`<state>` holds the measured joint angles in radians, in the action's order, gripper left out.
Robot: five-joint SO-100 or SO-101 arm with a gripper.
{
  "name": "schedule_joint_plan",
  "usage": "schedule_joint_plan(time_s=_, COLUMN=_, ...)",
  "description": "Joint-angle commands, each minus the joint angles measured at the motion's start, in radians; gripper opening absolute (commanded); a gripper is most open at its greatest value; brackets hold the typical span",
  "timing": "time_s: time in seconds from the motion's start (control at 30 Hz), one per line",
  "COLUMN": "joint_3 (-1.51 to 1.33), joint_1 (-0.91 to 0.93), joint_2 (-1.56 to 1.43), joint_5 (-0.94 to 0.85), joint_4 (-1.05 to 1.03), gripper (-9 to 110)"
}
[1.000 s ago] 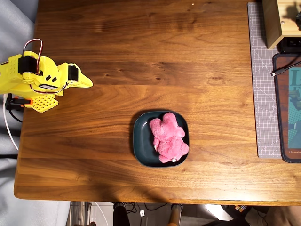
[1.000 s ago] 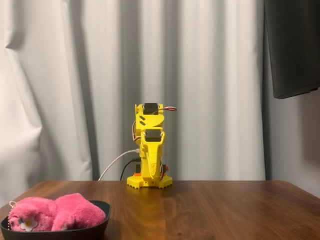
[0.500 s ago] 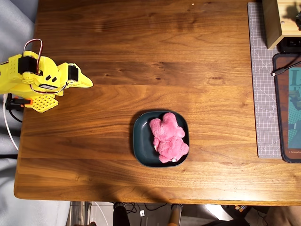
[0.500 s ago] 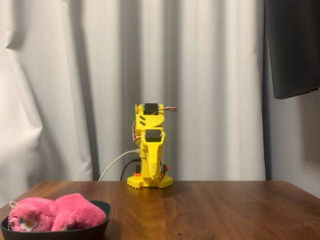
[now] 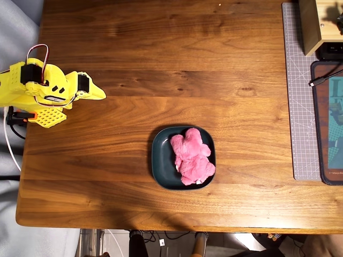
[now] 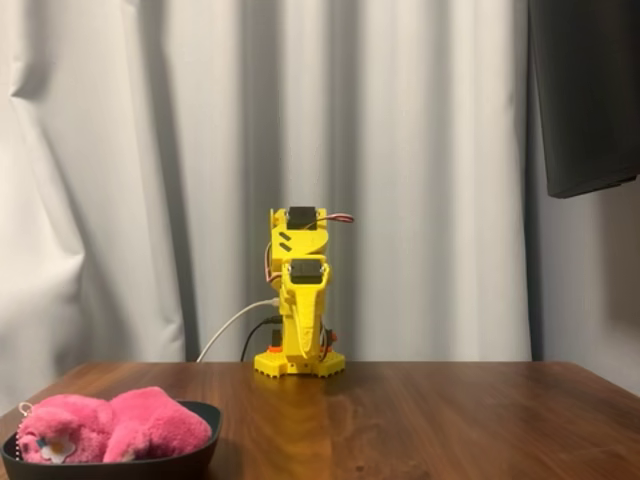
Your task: Grasp a strawberry bear and put it in the bin.
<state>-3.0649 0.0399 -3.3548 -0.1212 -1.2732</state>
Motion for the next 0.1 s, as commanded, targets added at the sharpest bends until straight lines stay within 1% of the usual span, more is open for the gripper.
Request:
schedule_joint_plan(time_s=0.0, joint_3=0.005, joint_1=-0.015, joint_2=-0.028, joint_5=0.008, joint_4=0.015, gripper=0)
schedule_joint_plan(time_s=0.07, joint_3=0.005, joint_1=-0.015, joint_2=-0.028, joint_5=0.008, joint_4=0.015, gripper=0)
